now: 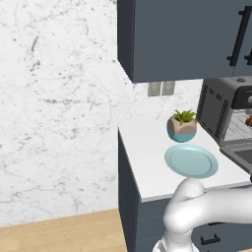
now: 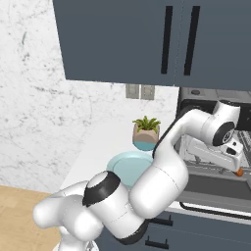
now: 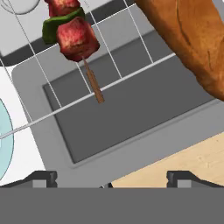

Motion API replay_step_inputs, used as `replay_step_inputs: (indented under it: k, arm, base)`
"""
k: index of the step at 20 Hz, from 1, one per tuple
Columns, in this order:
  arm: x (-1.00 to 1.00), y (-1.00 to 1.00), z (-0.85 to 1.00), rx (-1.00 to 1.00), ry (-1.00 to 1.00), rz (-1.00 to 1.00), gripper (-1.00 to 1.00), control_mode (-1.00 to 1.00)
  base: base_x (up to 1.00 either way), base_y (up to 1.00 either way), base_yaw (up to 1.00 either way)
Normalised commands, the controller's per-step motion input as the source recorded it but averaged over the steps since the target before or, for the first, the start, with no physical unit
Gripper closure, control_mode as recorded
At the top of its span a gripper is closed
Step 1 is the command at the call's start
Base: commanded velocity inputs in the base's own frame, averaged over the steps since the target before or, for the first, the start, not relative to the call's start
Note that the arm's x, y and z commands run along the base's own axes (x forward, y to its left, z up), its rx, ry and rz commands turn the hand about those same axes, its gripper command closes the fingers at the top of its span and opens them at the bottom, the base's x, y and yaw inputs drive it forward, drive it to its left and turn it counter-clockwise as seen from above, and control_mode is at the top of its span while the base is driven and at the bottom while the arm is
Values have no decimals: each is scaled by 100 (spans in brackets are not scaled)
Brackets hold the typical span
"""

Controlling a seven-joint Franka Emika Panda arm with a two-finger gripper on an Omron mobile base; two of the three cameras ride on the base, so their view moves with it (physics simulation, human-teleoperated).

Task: Pick up the kebab skewer and baguette bread, and place them inside the toaster oven. Close the toaster oven door and start by setting the timer.

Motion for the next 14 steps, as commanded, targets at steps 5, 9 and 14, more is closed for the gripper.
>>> replay_step_inputs:
  k: [5, 9, 14]
  arm:
    - [-2, 20, -51, 0, 0, -29, -100, -100]
    - [14, -10, -35, 0, -1, -14, -100, -100]
    - [0, 1, -22, 0, -13, -15, -100, -100]
  base:
    - [0, 0, 0]
    - [0, 0, 0]
    - [0, 0, 0]
